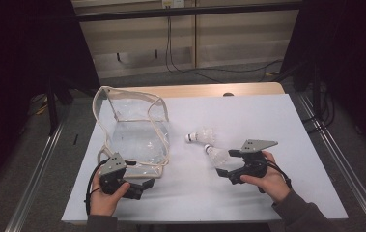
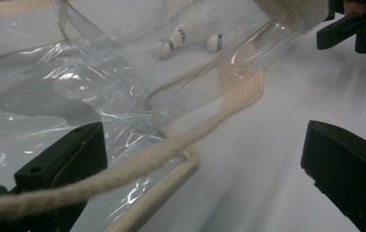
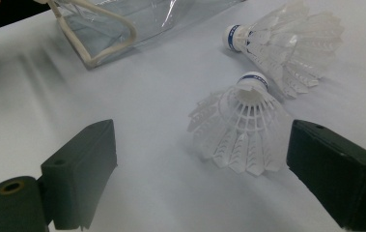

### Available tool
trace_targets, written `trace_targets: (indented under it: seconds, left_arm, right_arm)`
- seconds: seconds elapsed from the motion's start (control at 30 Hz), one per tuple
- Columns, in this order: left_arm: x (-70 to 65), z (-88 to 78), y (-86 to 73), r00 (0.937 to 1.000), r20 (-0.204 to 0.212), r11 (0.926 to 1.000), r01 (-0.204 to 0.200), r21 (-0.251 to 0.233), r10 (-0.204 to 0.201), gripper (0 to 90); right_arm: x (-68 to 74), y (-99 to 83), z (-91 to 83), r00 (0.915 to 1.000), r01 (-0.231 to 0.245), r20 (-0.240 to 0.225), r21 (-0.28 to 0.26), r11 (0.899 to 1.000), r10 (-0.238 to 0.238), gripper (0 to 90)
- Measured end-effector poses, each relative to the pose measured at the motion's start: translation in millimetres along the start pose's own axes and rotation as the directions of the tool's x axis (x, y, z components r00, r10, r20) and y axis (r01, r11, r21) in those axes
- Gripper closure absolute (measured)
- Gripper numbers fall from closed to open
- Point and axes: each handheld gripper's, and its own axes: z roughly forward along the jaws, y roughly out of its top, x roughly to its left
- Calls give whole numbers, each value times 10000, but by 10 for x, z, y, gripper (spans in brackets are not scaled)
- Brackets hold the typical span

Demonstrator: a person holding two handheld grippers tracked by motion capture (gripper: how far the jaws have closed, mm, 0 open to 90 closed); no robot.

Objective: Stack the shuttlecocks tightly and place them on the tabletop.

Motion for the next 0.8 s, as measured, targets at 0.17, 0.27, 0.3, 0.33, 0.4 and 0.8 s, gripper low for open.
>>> trace_targets:
  seconds: [0.17, 0.27, 0.3, 0.33, 0.4, 0.8]
  left_arm:
    - [-1, 2, -1, 10000, -13, 10000, 2, -17, -2, 24]
    - [-2, 3, -1, 10000, -13, 10000, 16, -25, -16, 24]
    - [-2, 4, -1, 10000, -12, 10000, 13, -27, -13, 24]
    - [-2, 4, -1, 10000, -12, 10000, 16, -31, -16, 24]
    - [-2, 5, 0, 10000, -17, 10000, 20, -32, -20, 24]
    - [-2, 6, -1, 10000, -8, 10000, 21, -38, -21, 22]
  right_arm:
    - [9, -10, 47, 10000, -3, -6, 103, 9999, 3, 104]
    - [22, -7, 73, 10000, -14, -26, 94, 10000, 15, 105]
    - [20, -7, 82, 10000, 41, -13, 123, 9999, -41, 105]
    - [24, -7, 93, 10000, -7, -23, 137, 9999, 8, 105]
    - [22, -6, 104, 10000, 43, -7, 174, 9998, -43, 105]
    - [57, 23, 212, 9999, 90, 129, 280, 9996, -93, 101]
